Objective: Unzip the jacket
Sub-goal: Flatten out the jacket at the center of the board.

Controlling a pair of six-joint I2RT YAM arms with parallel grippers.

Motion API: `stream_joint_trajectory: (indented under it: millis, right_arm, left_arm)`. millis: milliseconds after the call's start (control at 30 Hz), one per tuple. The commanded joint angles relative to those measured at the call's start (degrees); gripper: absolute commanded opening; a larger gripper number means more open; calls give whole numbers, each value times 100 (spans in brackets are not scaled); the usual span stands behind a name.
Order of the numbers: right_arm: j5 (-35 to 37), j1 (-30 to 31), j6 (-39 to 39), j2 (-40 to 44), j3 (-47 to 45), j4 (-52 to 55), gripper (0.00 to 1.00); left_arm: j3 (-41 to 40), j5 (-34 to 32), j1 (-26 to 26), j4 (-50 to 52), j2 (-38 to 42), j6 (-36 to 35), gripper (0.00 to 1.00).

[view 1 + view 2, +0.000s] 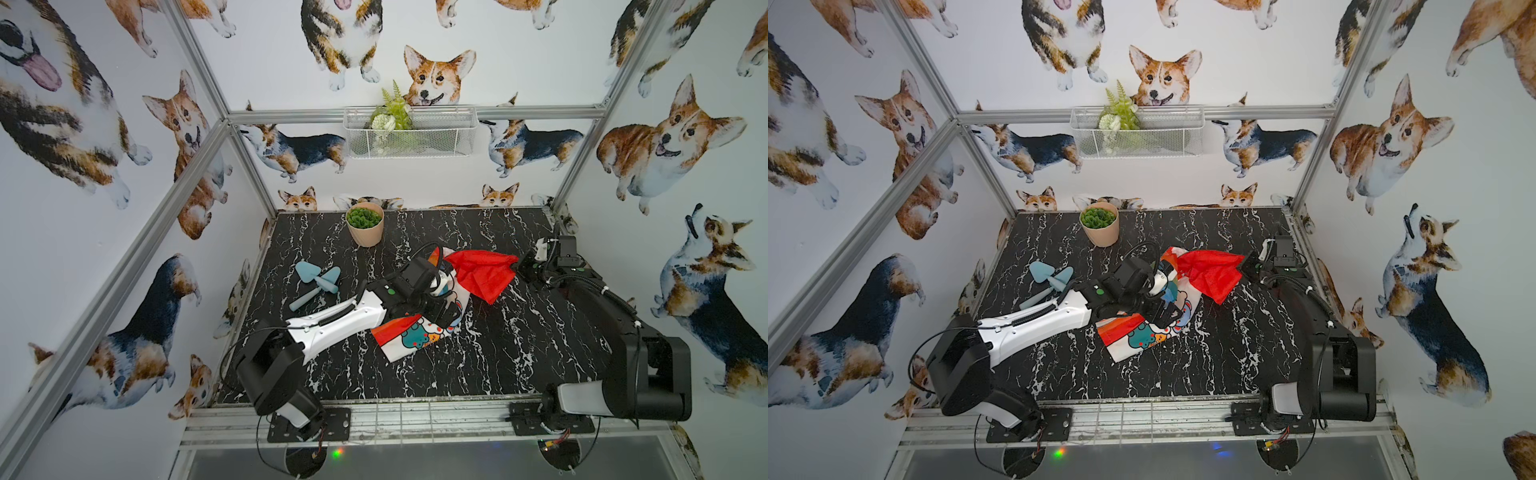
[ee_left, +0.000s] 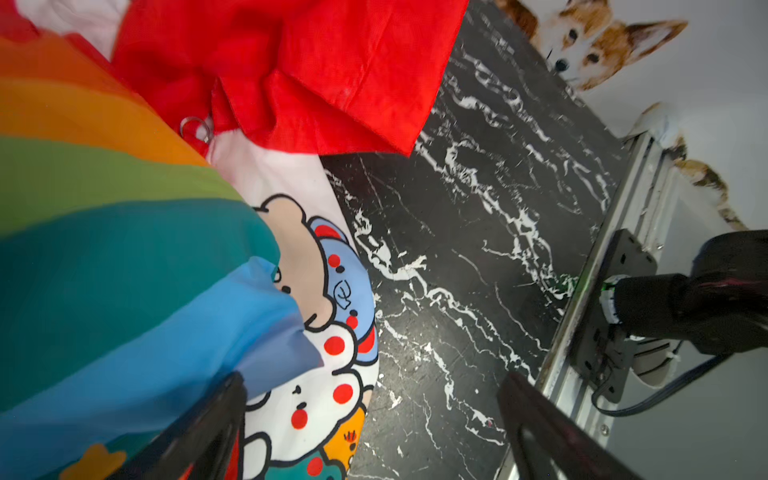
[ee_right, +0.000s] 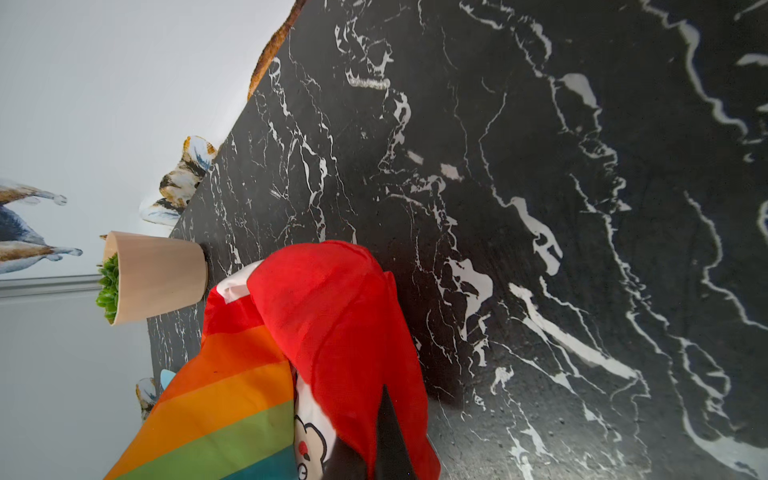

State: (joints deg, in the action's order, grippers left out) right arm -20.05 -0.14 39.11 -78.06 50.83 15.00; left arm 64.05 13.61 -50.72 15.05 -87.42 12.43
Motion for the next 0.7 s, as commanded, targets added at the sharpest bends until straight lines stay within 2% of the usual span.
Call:
stream_joint_trajectory:
  millis: [0,167,333,467,533,667]
  right_arm:
    - [-243,95,-147,76,-231,-369,0]
    - [39,330,-275,59,-354,-284,0]
    - [57,456,-295,-55,-319,-293,0]
    - [52,511,-299,-67,-319,-278,0]
    - [63,517,-290,-18,-349,-267,0]
    - [93,524,-259,69,-452,-303,0]
  left_arm:
    - [-377,-185,375,-674,420,133,90]
    - [-1033,-160,1399,-1218,501,1067,77]
    - [-1282,22,1723,-1567,409,1340,91]
    - [-1136,330,1762,-1794,22,1403,93]
    - [-1037,508,1759,-1910,-180,1425,87]
    - [-666,877,1629,-2114,-623,1464,67]
